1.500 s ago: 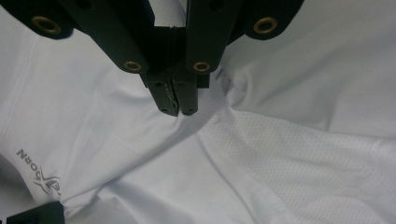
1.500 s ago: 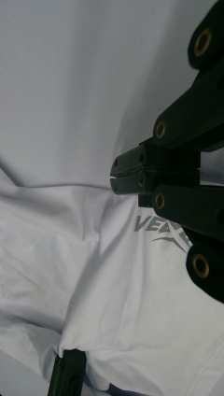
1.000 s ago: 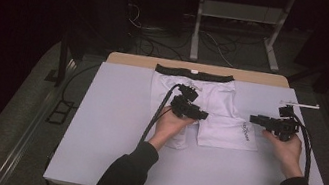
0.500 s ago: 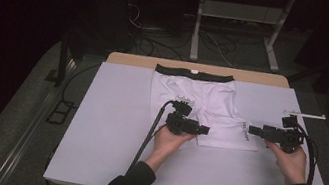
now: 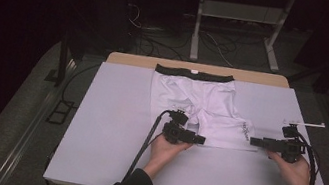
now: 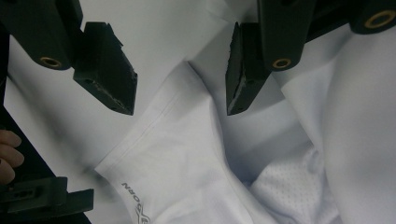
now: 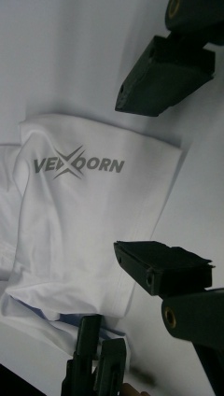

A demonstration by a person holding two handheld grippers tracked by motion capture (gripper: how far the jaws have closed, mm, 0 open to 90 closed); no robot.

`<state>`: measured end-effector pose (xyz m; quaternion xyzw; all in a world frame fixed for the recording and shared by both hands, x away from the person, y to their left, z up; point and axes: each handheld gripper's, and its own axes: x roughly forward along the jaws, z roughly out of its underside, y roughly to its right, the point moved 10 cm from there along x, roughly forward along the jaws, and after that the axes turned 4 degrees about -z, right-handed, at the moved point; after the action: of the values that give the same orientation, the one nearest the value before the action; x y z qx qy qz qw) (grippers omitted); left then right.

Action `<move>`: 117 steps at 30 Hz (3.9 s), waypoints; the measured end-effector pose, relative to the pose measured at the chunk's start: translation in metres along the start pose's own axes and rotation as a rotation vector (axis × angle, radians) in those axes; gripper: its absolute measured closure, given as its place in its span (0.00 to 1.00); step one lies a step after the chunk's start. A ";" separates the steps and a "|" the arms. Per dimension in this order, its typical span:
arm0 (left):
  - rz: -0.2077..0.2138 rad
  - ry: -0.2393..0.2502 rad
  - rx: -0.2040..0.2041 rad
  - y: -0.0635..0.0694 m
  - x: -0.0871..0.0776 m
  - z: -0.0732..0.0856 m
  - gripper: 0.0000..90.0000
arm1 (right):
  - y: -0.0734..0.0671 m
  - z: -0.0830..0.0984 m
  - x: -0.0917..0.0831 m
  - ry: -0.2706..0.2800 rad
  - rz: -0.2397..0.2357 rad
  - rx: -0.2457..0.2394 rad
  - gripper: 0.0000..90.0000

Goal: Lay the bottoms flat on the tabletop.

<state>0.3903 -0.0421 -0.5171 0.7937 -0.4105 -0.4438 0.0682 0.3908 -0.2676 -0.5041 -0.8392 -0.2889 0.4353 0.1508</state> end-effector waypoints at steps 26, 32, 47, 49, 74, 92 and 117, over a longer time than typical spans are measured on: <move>0.037 -0.004 -0.004 0.006 0.009 0.005 0.74 | 0.011 0.017 0.007 -0.078 -0.047 0.104 0.67; 0.012 -0.015 0.018 0.006 0.012 0.007 0.92 | 0.012 0.019 0.011 -0.089 -0.029 0.110 0.90; -0.001 0.005 0.049 0.008 0.007 0.004 0.99 | 0.014 0.017 0.005 -0.061 -0.039 0.132 0.98; 0.000 0.007 0.048 0.008 0.004 0.003 0.99 | 0.014 0.016 0.003 -0.052 -0.045 0.138 0.98; 0.029 -0.110 0.147 0.054 -0.004 0.042 0.99 | 0.003 0.055 -0.041 -0.048 -0.060 0.124 0.98; 0.081 -0.216 0.266 0.084 -0.021 0.081 0.99 | -0.017 0.096 -0.057 -0.143 -0.082 0.081 0.98; 0.068 -0.237 0.294 0.073 -0.045 0.090 0.64 | -0.036 0.103 -0.064 -0.151 -0.052 0.033 0.65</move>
<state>0.2669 -0.0347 -0.5072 0.7228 -0.5028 -0.4669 -0.0826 0.2649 -0.2787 -0.5041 -0.7938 -0.3137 0.4979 0.1536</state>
